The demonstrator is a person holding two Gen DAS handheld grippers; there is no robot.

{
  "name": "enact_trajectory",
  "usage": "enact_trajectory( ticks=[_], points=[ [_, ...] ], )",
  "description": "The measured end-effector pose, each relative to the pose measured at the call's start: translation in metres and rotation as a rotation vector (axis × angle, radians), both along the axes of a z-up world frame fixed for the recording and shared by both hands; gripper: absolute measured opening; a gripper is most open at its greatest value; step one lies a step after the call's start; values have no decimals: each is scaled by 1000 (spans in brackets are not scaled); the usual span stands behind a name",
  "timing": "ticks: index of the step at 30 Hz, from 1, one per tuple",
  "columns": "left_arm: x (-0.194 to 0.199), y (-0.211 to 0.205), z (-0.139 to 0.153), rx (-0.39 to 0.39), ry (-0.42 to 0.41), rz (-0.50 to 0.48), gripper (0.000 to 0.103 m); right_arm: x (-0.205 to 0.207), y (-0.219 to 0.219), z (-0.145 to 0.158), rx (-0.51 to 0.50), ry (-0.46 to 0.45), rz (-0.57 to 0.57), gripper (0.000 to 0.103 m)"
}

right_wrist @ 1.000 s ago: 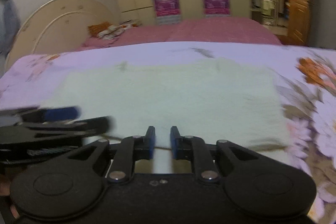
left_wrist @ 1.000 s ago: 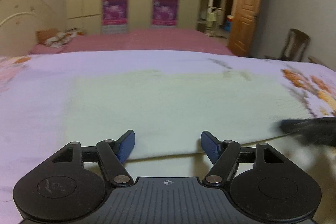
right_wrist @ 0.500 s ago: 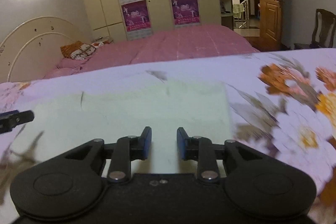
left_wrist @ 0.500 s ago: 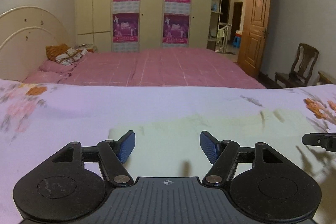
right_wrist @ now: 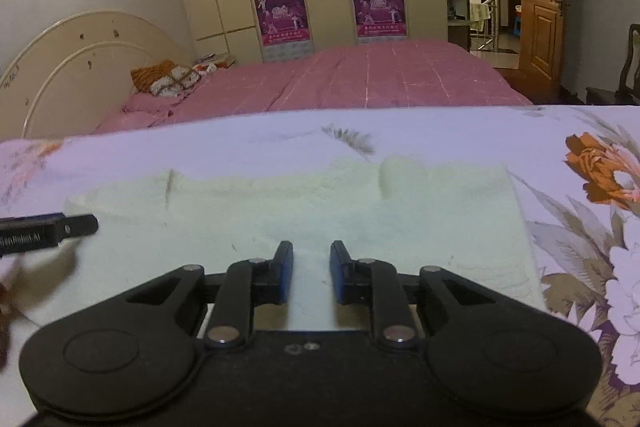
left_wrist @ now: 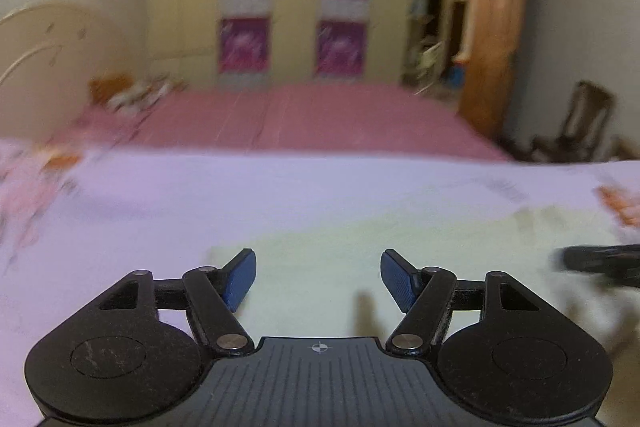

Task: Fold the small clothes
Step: 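Smooth the folded sweater with both open tools, then grasp the long edge of the green sweater with both tools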

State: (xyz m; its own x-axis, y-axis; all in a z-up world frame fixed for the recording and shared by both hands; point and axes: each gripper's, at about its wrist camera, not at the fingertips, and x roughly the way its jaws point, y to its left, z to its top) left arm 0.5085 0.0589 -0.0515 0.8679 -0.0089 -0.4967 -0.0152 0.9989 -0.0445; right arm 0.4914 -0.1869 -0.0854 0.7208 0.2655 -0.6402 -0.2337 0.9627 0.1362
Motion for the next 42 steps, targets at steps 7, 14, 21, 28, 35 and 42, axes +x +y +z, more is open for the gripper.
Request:
enact_trajectory(
  ticks=[7,14,21,28,35,42],
  points=[
    [11,-39,-24,35,90,-96,68,4,28,-7,40,55,66,22],
    [-8,26,-24,18,74,19,68,-13,-61,1,-46,20,-127,20],
    [-18,9,-16,85,63,19,68,-17,-54,2,-125,7,-56,24],
    [-30,-6,-18,123,83,-12,68,-27,-54,-2,-187,-7,-13,29],
    [-43,-14,-10,138,106,29,68,-28,-55,0,-213,-4,28,29],
    [-76,-24,2,153,94,5,69,-48,-66,21,-203,-28,45,33]
  ],
)
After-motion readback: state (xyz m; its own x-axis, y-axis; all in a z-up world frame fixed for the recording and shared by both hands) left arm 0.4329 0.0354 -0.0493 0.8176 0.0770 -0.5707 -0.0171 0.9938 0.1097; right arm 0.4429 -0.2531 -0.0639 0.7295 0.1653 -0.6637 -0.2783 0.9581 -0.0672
